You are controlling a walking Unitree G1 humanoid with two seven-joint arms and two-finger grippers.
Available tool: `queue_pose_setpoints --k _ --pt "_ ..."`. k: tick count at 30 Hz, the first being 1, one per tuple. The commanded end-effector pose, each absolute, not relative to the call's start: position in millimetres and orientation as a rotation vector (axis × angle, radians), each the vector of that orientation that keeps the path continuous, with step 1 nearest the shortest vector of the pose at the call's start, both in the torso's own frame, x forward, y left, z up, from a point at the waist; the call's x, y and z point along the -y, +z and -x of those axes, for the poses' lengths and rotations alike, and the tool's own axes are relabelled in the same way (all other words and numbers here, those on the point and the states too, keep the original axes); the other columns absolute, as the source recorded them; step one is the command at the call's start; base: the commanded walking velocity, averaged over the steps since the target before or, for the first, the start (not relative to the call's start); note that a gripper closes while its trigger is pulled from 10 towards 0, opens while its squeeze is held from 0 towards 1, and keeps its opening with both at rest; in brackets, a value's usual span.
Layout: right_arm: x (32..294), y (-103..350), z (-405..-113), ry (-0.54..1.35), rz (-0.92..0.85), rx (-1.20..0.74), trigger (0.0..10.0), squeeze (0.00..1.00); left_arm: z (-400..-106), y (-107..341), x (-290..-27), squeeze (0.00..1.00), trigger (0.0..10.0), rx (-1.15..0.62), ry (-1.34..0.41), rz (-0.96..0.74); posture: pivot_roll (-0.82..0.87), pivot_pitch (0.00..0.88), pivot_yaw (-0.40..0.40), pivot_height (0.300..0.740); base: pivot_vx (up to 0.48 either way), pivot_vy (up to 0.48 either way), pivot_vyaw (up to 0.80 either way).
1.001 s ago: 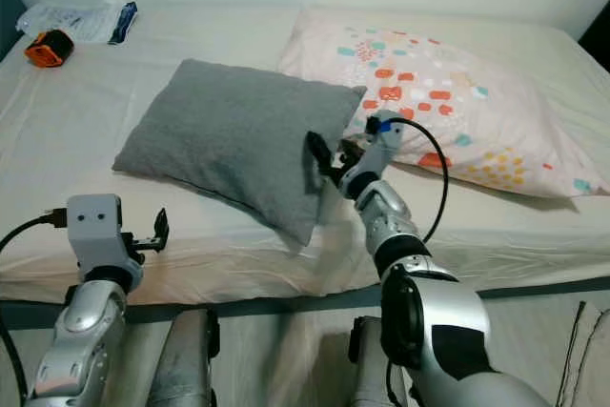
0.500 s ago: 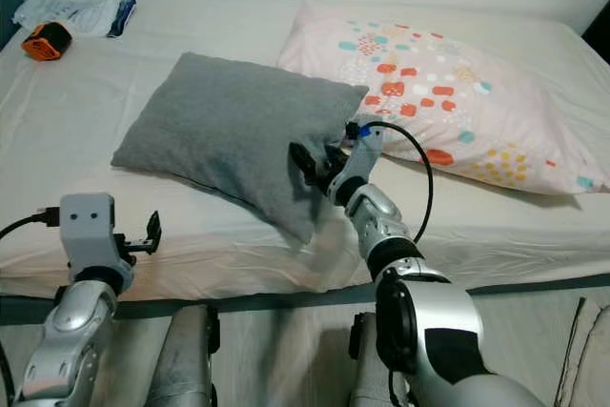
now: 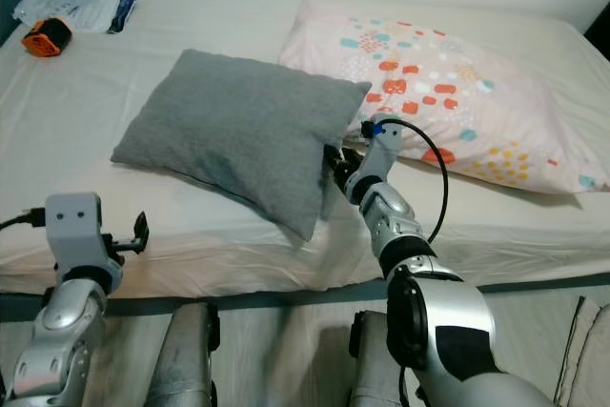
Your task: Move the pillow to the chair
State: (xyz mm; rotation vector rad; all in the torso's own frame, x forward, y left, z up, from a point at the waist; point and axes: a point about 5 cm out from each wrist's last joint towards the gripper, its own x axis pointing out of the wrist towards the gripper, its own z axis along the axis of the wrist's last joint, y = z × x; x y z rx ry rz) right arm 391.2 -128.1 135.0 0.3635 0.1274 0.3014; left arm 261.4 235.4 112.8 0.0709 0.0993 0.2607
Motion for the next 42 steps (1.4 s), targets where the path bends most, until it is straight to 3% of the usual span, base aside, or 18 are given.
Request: queue_pose_setpoints --k 1,13,14,15,20,24,30,39,42 --pt "128.5 126.9 -388.6 0.292 -0.368 -0.169 0.0 0.00 -256.0 107.3 -241.5 0.00 10.0 -0.136 0.269 -0.087 0.25 0.214 -0.093 0.561 0.000 0.000 0.00" --pt "122.9 135.1 -389.9 0.335 -0.396 -0.102 0.0 0.00 -256.8 104.6 -234.4 0.00 10.0 -0.143 0.268 -0.074 0.23 0.215 -0.106 0.561 0.000 0.000 0.00" --pt "119.1 138.0 -389.8 0.355 -0.423 -0.071 3.1 0.00 -257.9 106.7 -232.9 0.00 10.0 -0.133 0.263 -0.064 0.23 0.220 -0.110 0.561 0.000 0.000 0.00" --pt "115.4 138.2 -388.2 0.383 -0.456 -0.042 10.0 1.00 -258.3 107.9 -231.3 0.00 10.0 -0.119 0.254 -0.053 0.22 0.230 -0.126 0.561 0.000 0.000 0.00" --pt "112.6 134.8 -384.7 0.387 -0.532 -0.007 10.0 1.00 -258.8 106.1 -229.7 0.00 10.0 -0.112 0.259 -0.014 0.20 0.196 -0.137 0.561 0.000 0.000 0.00" --pt "113.1 126.5 -380.0 0.363 -0.480 -0.008 10.0 1.00 -263.5 107.5 -228.9 0.00 10.0 -0.108 0.256 -0.003 0.17 0.182 -0.139 0.561 0.000 0.000 0.00" --pt "135.8 115.0 -377.7 0.163 -0.313 -0.048 10.0 1.00 -285.6 102.1 -233.3 0.00 10.0 -0.168 0.221 -0.124 0.15 0.164 -0.115 0.561 0.000 0.000 0.00" --pt "140.2 120.6 -380.3 0.203 -0.433 -0.021 10.0 1.00 -303.4 127.3 -240.7 0.00 10.0 -0.097 0.204 -0.181 0.22 0.190 -0.130 0.561 0.000 0.000 0.00" --pt "136.7 123.9 -381.5 0.250 -0.476 -0.012 10.0 1.00 -300.0 139.4 -243.8 0.00 10.0 -0.044 0.200 -0.147 0.25 0.240 -0.141 0.561 0.000 0.000 0.00"
